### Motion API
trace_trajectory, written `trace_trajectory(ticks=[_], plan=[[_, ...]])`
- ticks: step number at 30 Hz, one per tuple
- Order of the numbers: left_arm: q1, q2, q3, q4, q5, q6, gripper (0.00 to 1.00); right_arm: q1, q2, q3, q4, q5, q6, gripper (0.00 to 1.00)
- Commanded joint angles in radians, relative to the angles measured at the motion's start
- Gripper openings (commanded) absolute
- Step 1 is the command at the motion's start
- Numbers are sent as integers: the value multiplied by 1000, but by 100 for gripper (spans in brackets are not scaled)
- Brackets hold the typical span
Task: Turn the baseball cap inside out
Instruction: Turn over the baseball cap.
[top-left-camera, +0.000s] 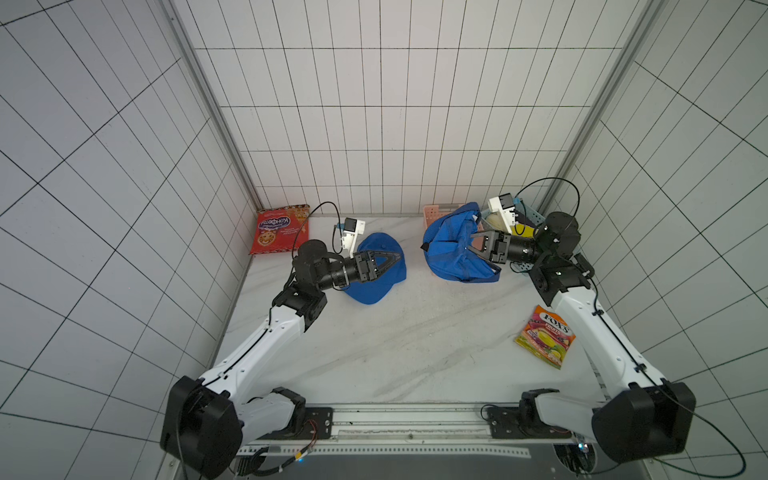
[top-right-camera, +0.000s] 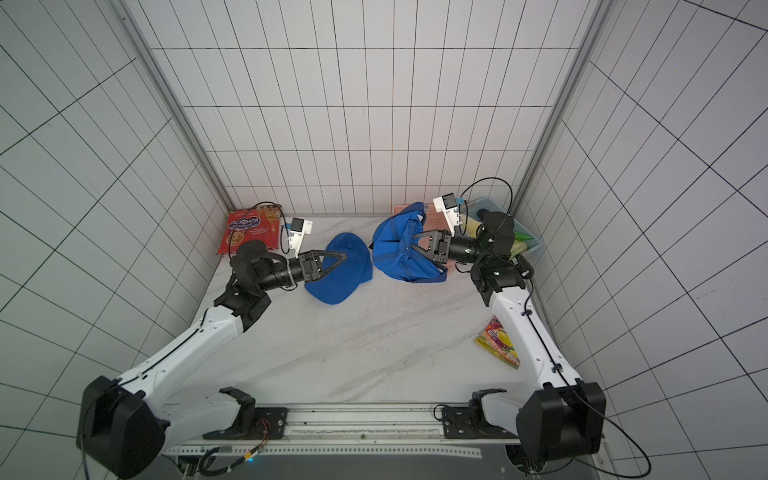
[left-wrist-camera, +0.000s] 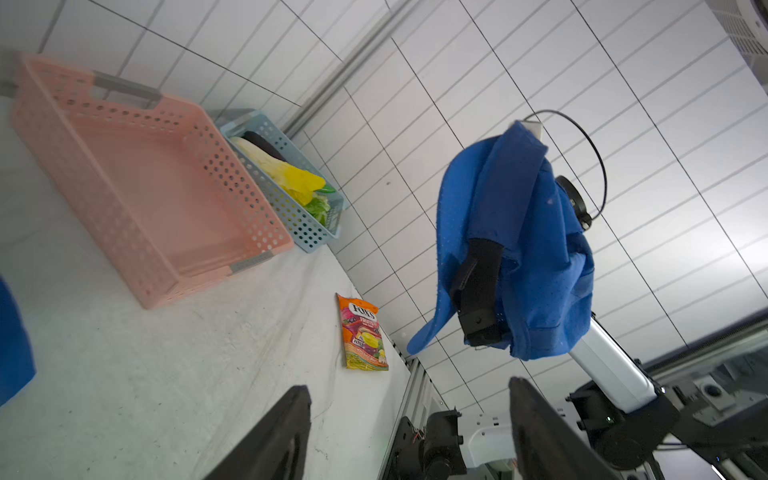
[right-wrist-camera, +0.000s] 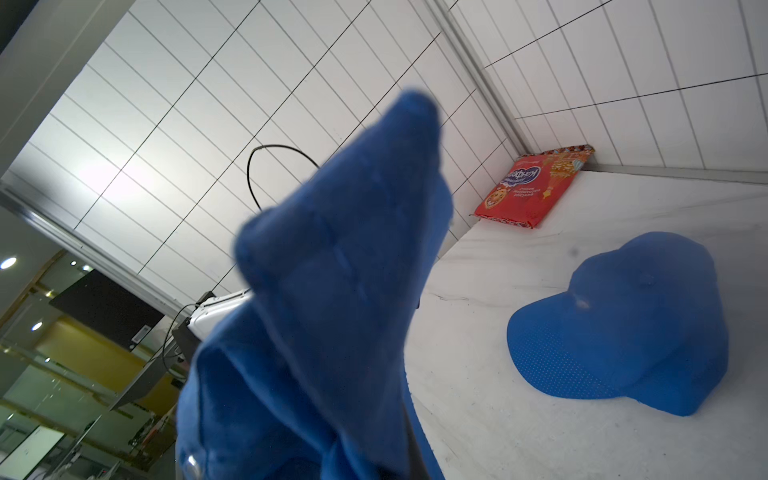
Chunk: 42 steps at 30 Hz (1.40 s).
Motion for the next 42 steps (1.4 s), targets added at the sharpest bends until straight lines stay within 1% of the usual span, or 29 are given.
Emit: trace_trajectory(ticks=[1,4,8,9,10,11,14,18,21,25,31,39,42], plan=[[-44,32,58,58,103,28,69,35,-17,50,-44,-76,-43,0],[-69,64,83,69,113,29,60,53,-18,69,-69,-76,-55,0],[-77,86,86,106,99,10,52,67,-18,92,-70,-84,-53,0],[-77,85,83,118,88,3,46,71,-17,97,-73,-88,-53,0],[-76,87,79,132,71,-9,43,72,-17,99,-75,-93,-53,0],[-75,85,71,164,50,-23,43,74,-17,100,-80,-100,-57,0],[-73,84,59,243,29,-56,54,78,-23,102,-151,-109,-110,0],[-73,84,66,254,-5,-59,56,96,-32,94,-220,-113,-182,0],[-74,103,82,246,5,-57,53,116,-35,85,-236,-119,-207,0],[-81,139,113,226,30,-22,45,137,-33,94,-252,-128,-229,0],[-89,188,160,212,76,-22,34,147,-23,99,-272,-153,-258,0],[-139,235,213,179,237,-9,35,148,-1,111,-301,-177,-292,0],[-167,251,230,173,273,-13,35,148,7,118,-315,-188,-303,0]])
